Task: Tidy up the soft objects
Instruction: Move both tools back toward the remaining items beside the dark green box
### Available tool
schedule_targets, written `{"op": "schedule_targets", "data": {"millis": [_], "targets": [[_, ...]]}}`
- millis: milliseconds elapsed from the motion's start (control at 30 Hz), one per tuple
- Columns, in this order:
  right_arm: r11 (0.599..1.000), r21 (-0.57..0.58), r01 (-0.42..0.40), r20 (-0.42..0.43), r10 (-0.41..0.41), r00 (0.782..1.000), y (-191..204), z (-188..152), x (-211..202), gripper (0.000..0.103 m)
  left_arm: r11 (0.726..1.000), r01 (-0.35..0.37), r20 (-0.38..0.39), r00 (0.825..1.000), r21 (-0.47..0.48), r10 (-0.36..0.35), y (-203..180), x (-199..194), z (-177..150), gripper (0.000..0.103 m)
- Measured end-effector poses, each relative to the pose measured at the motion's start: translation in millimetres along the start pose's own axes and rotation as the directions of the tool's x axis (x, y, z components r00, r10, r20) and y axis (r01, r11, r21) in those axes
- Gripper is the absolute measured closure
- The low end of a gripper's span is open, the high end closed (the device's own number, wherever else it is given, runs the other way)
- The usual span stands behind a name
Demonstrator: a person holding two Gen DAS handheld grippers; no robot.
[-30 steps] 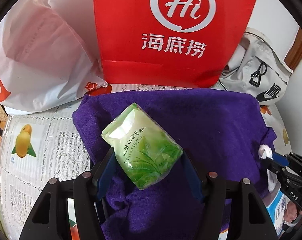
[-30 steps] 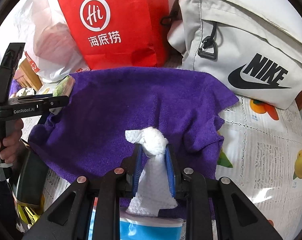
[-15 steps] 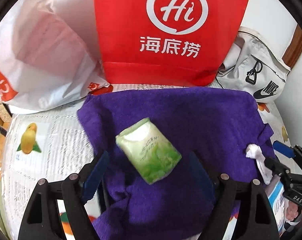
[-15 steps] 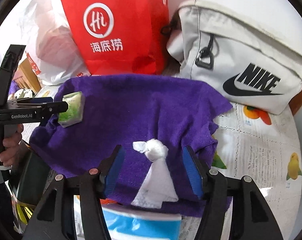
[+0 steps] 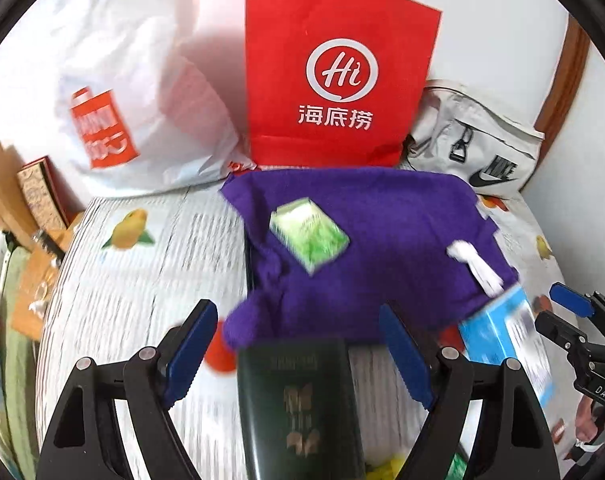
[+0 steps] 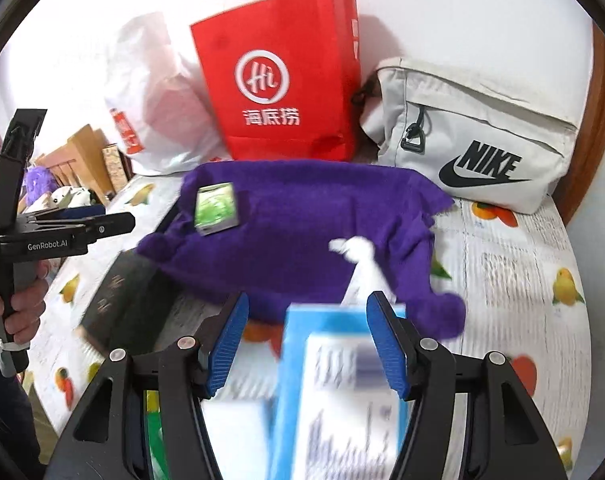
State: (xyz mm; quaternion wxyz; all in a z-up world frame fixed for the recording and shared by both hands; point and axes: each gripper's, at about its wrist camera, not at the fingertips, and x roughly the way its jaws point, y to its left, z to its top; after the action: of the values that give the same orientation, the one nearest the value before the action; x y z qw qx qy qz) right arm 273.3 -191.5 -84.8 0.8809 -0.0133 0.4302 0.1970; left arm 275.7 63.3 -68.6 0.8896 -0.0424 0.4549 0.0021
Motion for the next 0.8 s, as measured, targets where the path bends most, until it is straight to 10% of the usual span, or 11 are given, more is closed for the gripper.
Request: {"op": "schedule_targets", "data": {"millis": [633, 800], "targets": [[0.996, 0.053, -0.078, 0.013, 0.077, 0.997, 43, -114, -65, 0.038, 0.999, 0.042, 0.002, 0.999, -0.029, -0.042, -2, -59, -126, 0.021], [0.994, 0.049, -0.102, -0.039, 0.104, 0.994, 52, -134, -44, 0.055, 0.998, 0.049, -0.025, 0.998, -0.043, -0.05, 2, -50, -149, 0.021]]}}
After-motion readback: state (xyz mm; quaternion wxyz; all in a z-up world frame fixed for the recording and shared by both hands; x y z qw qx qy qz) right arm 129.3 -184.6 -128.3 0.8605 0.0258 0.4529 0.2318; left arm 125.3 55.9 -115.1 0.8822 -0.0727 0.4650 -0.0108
